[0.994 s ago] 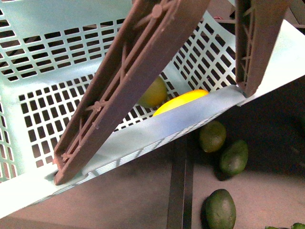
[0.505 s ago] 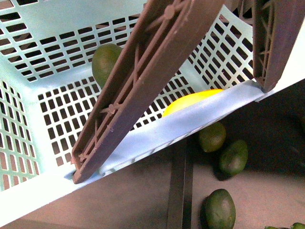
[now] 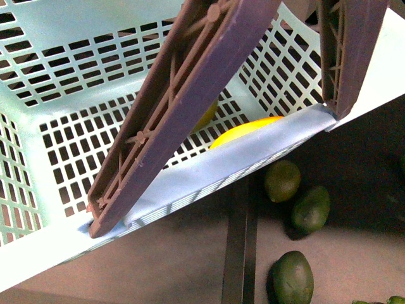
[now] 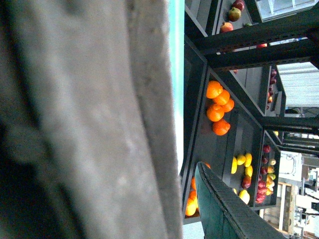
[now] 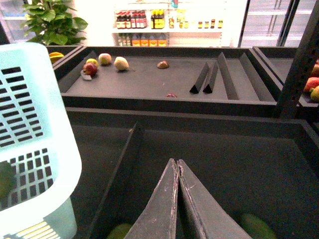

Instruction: Pick mango and avocado into basket

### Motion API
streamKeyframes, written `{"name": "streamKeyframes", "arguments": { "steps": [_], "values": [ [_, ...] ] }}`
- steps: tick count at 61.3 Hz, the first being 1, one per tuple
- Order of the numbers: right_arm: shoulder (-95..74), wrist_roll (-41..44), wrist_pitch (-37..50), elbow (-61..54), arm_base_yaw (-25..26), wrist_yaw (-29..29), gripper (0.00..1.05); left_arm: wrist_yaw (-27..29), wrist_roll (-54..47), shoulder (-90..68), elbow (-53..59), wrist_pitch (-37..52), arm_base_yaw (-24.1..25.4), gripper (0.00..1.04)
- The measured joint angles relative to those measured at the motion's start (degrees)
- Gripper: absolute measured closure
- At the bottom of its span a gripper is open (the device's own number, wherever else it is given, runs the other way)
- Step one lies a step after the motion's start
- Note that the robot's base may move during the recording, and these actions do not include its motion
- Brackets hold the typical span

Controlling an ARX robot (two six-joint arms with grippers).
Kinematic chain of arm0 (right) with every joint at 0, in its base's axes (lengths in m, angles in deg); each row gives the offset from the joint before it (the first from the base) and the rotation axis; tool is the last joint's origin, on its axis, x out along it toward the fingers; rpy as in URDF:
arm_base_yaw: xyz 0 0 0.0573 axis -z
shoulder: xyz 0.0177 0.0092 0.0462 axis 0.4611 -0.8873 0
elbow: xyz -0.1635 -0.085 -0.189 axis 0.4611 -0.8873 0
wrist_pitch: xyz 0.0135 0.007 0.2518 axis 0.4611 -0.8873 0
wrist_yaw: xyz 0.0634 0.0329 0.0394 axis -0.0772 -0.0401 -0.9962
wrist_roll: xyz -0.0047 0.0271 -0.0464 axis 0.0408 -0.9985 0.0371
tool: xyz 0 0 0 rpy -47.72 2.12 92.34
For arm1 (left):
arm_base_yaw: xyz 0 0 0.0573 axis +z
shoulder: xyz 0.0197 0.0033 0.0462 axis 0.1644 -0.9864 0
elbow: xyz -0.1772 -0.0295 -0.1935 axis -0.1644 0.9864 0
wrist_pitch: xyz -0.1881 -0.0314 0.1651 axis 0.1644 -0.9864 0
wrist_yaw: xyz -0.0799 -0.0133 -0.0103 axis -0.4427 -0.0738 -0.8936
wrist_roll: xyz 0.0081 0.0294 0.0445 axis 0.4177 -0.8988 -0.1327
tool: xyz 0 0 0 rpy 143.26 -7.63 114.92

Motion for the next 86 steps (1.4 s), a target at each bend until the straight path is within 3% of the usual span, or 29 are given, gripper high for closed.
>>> {"name": "streamKeyframes", "arguments": {
  "steps": [6,10,14,21,86],
  "values": [
    [3.8,0.0,-2.4,-1.3,1.3,-1.1,1.03,0.0,0.0,0.0,0.0,0.0,0.0,0.76],
    [6.9,0.0,-4.7,-2.1,5.2,-6.1,1.03,-0.1,0.0,0.0,0.0,0.0,0.0,0.76],
    [9.5,0.0,-6.4,-3.1,6.8,-6.2,1.03,-0.1,0.0,0.0,0.0,0.0,0.0,0.76],
    [11.0,0.0,-5.7,-4.4,6.9,-6.6,1.03,0.2,-0.1,0.0,0.0,0.0,0.0,0.76],
    [35.2,0.0,-29.5,-4.4,6.9,-6.6,1.03,0.0,-0.1,0.0,0.0,0.0,0.0,0.76]
  ]
}}
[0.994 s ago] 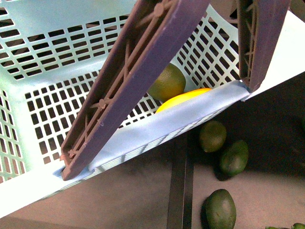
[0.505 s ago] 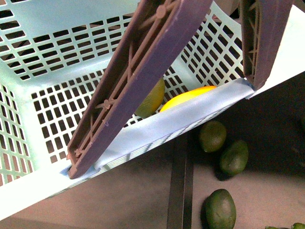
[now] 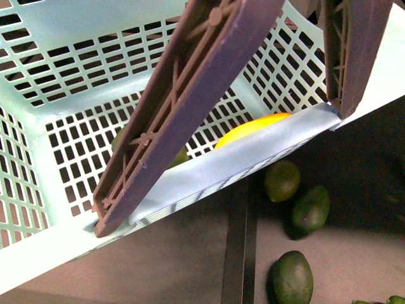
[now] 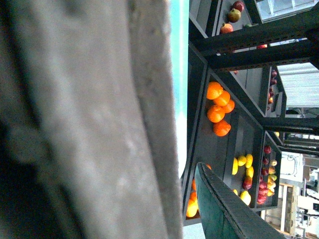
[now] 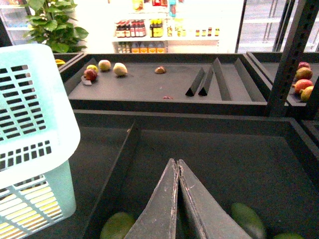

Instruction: Pick mango and avocado into basket

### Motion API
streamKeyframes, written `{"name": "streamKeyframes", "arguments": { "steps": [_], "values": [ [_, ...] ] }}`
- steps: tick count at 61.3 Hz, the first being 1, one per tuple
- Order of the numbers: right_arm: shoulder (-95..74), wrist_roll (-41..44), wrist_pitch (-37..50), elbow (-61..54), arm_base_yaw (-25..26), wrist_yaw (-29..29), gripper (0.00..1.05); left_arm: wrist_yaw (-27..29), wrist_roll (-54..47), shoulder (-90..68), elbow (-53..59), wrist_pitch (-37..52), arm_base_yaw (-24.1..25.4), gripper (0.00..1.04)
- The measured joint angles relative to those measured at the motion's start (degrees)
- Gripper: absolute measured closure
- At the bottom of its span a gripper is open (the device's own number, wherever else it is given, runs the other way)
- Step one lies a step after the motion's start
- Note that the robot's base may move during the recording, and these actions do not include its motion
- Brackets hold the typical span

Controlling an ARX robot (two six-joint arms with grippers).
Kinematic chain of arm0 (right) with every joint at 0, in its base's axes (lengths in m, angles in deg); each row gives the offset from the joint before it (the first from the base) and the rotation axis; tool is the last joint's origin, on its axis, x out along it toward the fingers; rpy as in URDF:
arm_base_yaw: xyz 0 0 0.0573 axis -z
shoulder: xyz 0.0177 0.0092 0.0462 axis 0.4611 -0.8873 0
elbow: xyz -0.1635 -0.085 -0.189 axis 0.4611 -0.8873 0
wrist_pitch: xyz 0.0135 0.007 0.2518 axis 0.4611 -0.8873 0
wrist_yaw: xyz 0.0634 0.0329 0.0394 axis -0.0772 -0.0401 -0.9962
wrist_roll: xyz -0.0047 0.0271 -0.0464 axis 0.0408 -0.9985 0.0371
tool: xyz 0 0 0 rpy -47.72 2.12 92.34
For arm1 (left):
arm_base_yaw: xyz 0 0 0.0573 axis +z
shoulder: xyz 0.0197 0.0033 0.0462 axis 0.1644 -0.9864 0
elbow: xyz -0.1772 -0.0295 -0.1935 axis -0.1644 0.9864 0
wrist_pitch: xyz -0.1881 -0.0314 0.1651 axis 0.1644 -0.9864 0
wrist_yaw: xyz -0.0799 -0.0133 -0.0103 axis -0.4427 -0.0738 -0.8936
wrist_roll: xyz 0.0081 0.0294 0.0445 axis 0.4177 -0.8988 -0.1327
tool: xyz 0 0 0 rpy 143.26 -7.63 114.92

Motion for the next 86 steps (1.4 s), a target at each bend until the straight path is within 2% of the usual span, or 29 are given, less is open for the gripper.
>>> {"name": "streamKeyframes", "arguments": {
  "steps": [4,16,21,29,32,39,43,61,86],
  "values": [
    [4.7,0.0,-6.1,0.0,0.0,0.1,1.03,0.0,0.0,0.0,0.0,0.0,0.0,0.76],
    [7.6,0.0,-7.5,0.0,0.0,0.0,1.0,0.0,-0.1,0.0,0.0,0.0,0.0,0.76],
    [7.7,0.0,-7.6,0.0,0.0,0.0,0.8,0.0,0.0,0.0,0.0,0.0,0.0,0.76],
    [7.7,0.0,-7.6,0.0,0.0,0.0,0.53,0.1,-0.2,0.0,0.0,0.0,0.0,0.76],
    [7.7,0.0,-7.6,0.0,0.0,0.0,0.4,0.4,-0.1,0.0,0.0,0.1,0.0,0.76],
    [7.7,0.0,-7.6,0.0,0.0,-0.2,0.19,16.2,11.3,-1.1,0.4,6.2,-0.7,0.76],
    [7.8,0.0,-7.6,0.0,0.0,0.0,0.09,20.1,15.5,-2.7,-0.1,7.4,1.3,0.76],
    [7.8,0.0,-7.6,0.0,0.0,0.0,0.09,20.5,23.3,-17.9,-5.7,9.9,12.6,0.76],
    [7.8,0.0,-7.6,0.0,0.0,0.0,0.09,19.3,26.0,-36.7,-18.2,10.6,18.1,0.76]
  ]
}}
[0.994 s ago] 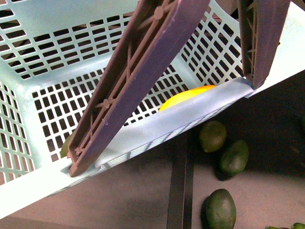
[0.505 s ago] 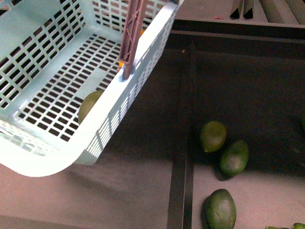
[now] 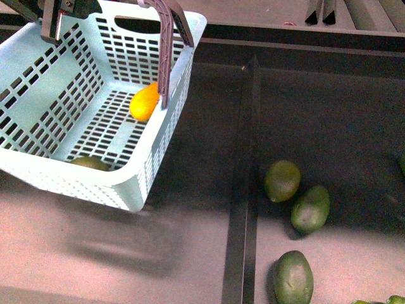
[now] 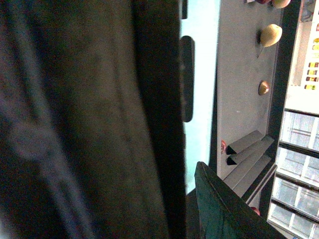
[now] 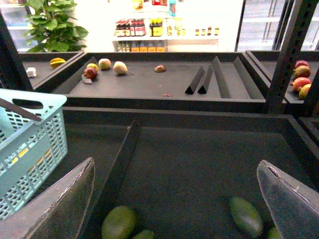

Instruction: Pick mango and avocado into basket

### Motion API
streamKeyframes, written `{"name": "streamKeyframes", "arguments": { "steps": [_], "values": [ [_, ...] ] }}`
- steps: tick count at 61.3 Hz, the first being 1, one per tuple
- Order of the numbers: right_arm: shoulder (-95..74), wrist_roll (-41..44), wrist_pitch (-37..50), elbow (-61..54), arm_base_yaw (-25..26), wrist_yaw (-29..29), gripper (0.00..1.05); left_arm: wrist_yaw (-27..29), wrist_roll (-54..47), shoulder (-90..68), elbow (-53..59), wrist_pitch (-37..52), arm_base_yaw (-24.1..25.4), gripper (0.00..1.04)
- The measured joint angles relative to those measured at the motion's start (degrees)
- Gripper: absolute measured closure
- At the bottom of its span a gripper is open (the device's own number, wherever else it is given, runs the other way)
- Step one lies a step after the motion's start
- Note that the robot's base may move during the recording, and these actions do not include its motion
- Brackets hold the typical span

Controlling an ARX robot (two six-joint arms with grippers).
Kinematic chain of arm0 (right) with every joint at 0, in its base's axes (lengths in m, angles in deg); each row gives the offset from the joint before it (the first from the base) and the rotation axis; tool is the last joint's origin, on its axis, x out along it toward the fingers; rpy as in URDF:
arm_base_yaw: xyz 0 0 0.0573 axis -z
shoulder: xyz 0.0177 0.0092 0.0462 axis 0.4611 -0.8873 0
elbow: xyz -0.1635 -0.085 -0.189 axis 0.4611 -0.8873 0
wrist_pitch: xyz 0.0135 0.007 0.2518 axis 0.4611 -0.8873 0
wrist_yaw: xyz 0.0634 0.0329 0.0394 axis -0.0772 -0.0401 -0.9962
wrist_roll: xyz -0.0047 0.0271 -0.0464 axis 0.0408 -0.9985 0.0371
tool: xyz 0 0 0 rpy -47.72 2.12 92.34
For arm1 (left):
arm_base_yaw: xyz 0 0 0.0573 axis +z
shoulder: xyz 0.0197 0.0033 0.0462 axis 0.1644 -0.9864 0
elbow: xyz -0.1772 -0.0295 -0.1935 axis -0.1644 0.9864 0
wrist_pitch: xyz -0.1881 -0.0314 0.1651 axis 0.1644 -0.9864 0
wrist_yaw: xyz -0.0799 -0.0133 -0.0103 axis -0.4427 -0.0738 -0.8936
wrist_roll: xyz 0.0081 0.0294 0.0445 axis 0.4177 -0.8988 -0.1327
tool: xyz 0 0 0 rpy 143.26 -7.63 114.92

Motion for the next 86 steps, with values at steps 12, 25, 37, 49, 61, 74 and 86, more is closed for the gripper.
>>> {"name": "streamKeyframes", "arguments": {
  "steps": [12,25,37,49,61,74,86],
  "values": [
    [0.0,0.0,0.0,0.0,0.0,0.0,0.09,-2.0,-1.6,-1.2,0.8,1.2,0.0,0.76],
    [0.0,0.0,0.0,0.0,0.0,0.0,0.09,-3.4,-3.0,0.3,6.3,2.8,-0.6,0.47],
    [0.0,0.0,0.0,0.0,0.0,0.0,0.09,-2.8,-3.1,5.3,9.1,2.8,-0.5,0.08],
    [0.0,0.0,0.0,0.0,0.0,0.0,0.09,0.2,-2.6,16.7,15.8,-1.3,1.3,0.08],
    [0.0,0.0,0.0,0.0,0.0,0.0,0.09,4.8,-3.6,29.9,19.3,-9.5,2.8,0.08],
    [0.0,0.0,0.0,0.0,0.0,0.0,0.09,2.9,-46.8,34.7,42.4,37.3,4.0,0.38],
    [0.0,0.0,0.0,0.0,0.0,0.0,0.09,0.8,-79.3,45.9,60.1,54.2,7.0,0.87]
  ]
}}
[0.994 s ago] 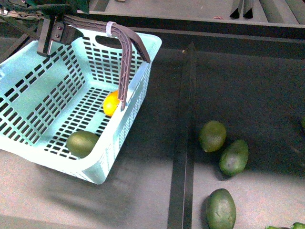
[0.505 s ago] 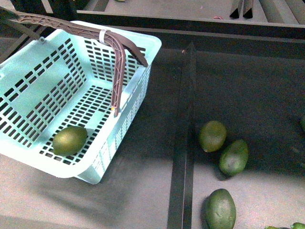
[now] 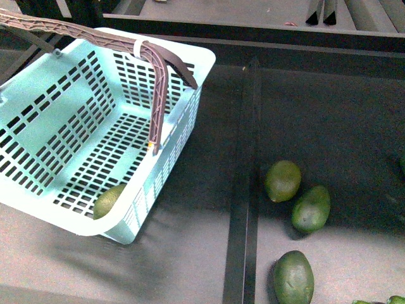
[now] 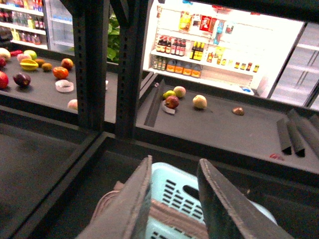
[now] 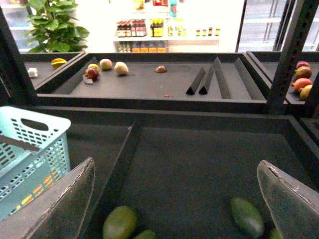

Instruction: Pick mango and avocado into basket

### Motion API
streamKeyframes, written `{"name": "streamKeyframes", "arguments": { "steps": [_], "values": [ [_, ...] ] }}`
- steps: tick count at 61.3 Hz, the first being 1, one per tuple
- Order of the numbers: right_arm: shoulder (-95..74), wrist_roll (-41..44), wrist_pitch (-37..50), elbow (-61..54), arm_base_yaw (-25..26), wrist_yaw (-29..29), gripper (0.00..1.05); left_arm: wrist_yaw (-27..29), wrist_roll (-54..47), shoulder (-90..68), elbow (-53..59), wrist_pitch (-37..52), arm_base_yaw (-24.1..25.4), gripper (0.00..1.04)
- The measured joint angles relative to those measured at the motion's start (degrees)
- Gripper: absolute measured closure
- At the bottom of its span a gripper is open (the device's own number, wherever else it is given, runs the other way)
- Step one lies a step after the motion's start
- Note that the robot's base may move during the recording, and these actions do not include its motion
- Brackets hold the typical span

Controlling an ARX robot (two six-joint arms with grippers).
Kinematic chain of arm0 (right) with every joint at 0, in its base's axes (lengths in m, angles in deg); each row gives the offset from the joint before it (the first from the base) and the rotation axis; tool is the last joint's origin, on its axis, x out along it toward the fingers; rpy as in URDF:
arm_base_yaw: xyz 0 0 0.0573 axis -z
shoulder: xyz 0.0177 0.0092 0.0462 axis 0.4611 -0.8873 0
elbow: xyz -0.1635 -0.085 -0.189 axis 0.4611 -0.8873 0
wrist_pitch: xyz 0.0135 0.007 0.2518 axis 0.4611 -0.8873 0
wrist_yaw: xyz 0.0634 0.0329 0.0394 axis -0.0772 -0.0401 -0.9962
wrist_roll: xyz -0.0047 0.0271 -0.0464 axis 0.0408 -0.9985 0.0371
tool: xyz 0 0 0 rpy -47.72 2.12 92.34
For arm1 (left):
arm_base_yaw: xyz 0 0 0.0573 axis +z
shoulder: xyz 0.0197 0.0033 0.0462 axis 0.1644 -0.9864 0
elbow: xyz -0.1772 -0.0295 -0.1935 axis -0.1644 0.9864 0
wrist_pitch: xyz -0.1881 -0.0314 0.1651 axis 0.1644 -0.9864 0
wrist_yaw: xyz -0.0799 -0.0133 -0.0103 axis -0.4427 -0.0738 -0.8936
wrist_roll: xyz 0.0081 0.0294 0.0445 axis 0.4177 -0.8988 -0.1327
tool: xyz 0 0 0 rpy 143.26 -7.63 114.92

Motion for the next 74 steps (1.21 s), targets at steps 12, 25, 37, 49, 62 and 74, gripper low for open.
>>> {"name": "streamKeyframes", "arguments": {
  "steps": [12,25,37,49,62,74],
  "values": [
    [0.0,0.0,0.0,0.0,0.0,0.0,0.09,-4.8,-2.8,9.4,10.2,0.3,3.7,1.02],
    [0.0,0.0,0.0,0.0,0.0,0.0,0.09,-5.1,-3.0,17.7,15.8,-2.6,5.0,1.02],
    [0.0,0.0,0.0,0.0,0.0,0.0,0.09,-5.1,-3.0,26.0,19.1,-7.6,5.0,1.02],
    [0.0,0.0,0.0,0.0,0.0,0.0,0.09,-5.1,-3.0,31.0,22.8,-9.2,5.0,1.02],
    [0.0,0.0,0.0,0.0,0.0,0.0,0.09,-5.1,-3.1,40.9,22.8,-17.8,5.0,1.02],
    [0.0,0.0,0.0,0.0,0.0,0.0,0.09,-5.1,-3.2,48.4,22.8,-25.0,5.0,1.02]
  ]
}}
